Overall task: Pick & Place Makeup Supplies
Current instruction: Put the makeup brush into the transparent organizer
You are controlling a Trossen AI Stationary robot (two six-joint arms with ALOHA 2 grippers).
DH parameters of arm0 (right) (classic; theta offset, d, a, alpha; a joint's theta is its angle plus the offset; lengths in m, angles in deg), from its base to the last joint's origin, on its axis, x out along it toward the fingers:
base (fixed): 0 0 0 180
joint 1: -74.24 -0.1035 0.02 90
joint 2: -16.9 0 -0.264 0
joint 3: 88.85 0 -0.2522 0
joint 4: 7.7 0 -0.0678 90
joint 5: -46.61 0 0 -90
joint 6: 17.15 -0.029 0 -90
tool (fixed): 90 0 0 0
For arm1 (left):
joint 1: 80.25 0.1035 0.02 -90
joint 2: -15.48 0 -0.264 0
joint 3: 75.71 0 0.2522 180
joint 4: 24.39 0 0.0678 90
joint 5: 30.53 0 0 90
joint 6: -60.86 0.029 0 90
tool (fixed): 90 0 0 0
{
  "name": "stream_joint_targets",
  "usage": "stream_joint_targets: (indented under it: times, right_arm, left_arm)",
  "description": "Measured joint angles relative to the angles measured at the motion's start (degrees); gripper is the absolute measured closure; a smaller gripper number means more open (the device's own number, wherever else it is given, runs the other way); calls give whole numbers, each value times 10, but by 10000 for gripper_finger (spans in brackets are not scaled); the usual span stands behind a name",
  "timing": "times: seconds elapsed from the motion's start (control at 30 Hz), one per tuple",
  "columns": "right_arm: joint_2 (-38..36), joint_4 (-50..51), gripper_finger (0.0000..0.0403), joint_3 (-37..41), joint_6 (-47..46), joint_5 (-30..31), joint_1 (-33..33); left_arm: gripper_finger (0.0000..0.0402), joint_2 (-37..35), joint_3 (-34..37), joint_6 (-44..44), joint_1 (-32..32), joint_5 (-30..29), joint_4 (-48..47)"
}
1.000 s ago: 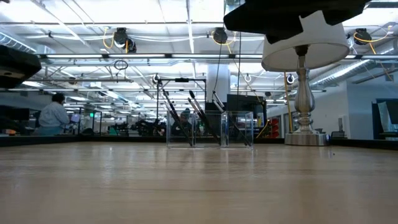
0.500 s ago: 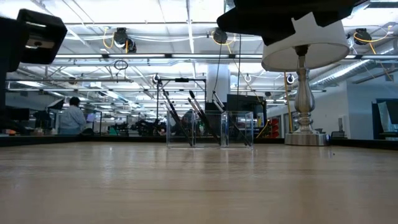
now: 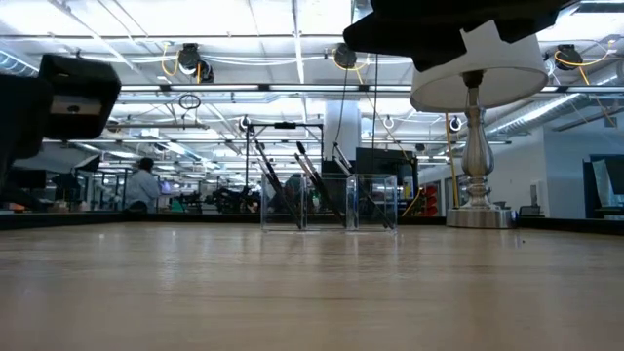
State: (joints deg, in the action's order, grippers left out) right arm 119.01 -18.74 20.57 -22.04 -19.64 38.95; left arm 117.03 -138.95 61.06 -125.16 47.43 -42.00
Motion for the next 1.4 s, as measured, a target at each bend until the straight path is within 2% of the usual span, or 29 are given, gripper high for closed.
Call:
stream_joint_targets:
  times: [0.2, 0.4, 0.63, 0.8, 0.87, 1.0, 1.23, 1.4]
  right_arm:
    - [0, 2, 243, 0, 1, 0, 0]
    - [0, 7, 243, 0, 1, 0, 0]
    - [0, 12, 243, 0, 0, 0, 0]
    - [0, 12, 243, 0, 0, 0, 0]
    - [0, 12, 243, 0, 0, 0, 0]
    - [0, 12, 243, 0, 1, 0, 1]
    - [0, 15, 243, 0, 7, 1, 1]
    - [0, 27, 243, 0, 8, 2, 1]
  left_arm:
    - [199, 32, -30, 38, 20, 10, 0]
    - [208, 62, -45, 36, 52, 55, 2]
    - [294, 77, -45, 9, 80, 111, 8]
    - [373, 78, -44, 2, 99, 116, 23]
    - [390, 79, -43, 0, 110, 106, 32]
    - [378, 81, -43, -3, 140, 54, 57]
    - [394, 82, -41, -10, 215, 55, 89]
    - [384, 83, -41, -26, 248, 70, 131]
